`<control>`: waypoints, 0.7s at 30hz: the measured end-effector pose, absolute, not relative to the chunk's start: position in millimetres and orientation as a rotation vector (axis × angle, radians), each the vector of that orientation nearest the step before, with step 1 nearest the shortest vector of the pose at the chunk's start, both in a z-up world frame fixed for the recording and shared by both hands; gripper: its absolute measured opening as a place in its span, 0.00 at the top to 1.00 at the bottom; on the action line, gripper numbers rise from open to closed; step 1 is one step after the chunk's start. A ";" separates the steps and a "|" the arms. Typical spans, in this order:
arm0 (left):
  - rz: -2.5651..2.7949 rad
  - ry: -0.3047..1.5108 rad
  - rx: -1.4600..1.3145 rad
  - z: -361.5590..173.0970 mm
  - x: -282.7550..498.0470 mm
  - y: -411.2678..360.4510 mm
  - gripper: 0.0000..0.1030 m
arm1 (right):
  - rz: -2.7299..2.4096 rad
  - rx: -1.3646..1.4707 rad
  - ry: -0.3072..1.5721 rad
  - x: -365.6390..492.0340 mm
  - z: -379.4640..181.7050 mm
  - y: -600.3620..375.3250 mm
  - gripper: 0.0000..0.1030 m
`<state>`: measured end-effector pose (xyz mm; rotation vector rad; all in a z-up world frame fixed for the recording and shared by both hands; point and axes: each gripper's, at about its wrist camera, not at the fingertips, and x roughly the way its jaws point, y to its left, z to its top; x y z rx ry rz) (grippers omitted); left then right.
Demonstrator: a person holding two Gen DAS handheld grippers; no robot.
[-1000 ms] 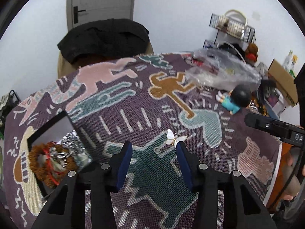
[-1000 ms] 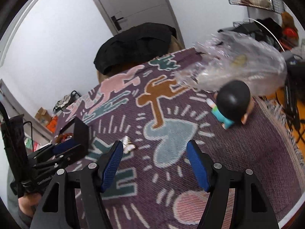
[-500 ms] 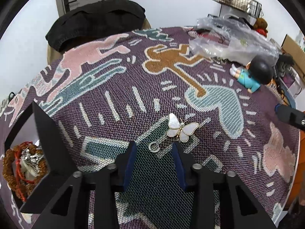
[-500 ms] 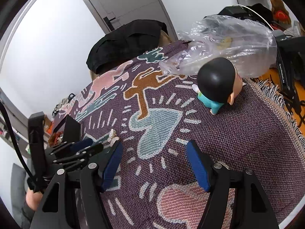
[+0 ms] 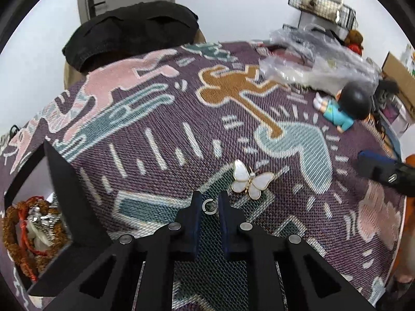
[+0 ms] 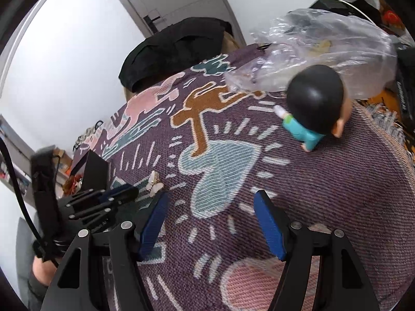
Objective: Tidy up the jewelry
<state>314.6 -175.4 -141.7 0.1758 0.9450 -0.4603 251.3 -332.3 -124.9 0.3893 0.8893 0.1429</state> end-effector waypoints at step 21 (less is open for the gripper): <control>-0.400 0.838 0.042 -86.4 309.0 -103.1 0.87 | 0.244 -0.037 0.959 299.7 -134.9 -230.4 0.33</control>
